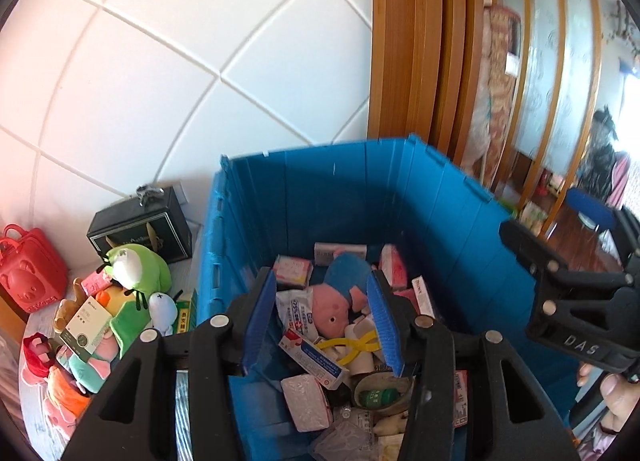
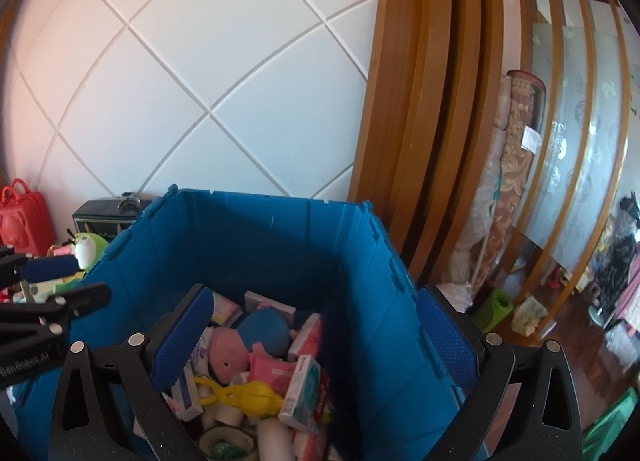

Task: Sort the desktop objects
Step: 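Open both tools to drop the two boxes into the crate, then move both tools back to the pile toward the pink pig plush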

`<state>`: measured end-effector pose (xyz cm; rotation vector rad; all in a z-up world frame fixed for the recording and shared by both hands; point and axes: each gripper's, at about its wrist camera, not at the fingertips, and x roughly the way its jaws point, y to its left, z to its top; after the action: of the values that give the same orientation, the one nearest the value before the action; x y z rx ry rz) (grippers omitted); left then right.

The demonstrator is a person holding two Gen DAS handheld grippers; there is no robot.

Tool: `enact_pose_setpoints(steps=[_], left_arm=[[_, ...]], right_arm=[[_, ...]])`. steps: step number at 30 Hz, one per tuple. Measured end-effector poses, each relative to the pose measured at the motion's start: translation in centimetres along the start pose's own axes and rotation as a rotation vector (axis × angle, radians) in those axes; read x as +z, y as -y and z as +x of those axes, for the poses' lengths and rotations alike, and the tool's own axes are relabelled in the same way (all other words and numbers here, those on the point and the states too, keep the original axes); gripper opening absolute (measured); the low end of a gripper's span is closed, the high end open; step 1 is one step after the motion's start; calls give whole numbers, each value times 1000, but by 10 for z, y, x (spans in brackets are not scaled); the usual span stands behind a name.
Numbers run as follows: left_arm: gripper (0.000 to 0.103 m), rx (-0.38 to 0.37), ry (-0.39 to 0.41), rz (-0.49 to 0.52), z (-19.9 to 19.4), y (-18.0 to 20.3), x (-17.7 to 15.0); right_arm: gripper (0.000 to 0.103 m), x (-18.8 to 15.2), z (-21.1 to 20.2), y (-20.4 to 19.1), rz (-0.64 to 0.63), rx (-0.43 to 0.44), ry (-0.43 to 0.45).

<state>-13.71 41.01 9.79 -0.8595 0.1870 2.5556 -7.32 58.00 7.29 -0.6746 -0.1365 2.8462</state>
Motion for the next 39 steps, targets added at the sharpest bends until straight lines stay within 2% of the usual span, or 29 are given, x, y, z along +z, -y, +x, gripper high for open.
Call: enact_pose_setpoints(steps=[6, 7, 11, 19, 26, 32, 35, 39], left_arm=[[55, 14, 155, -46, -51, -25, -20], [59, 18, 177, -54, -58, -30, -24], [66, 65, 281, -77, -87, -52, -42], [66, 151, 357, -148, -114, -117, -76], [66, 232, 298, -220, -120, -203, -120], [66, 325, 191, -273, -120, -296, -162], [66, 374, 133, -301, -120, -345, -186], [66, 453, 72, -342, -120, -408, -220]], right_arm=[[103, -8, -34, -22, 0, 28, 40], [103, -10, -37, -27, -6, 30, 47], [103, -13, -56, -54, -41, 52, 86], [103, -11, -82, -123, -75, 169, 129], [103, -5, -96, -187, -69, 263, 139], [103, 0, -103, -254, -31, 363, 139], [103, -3, -96, -289, -27, 405, 117], [103, -19, -69, -338, -53, 422, 41]])
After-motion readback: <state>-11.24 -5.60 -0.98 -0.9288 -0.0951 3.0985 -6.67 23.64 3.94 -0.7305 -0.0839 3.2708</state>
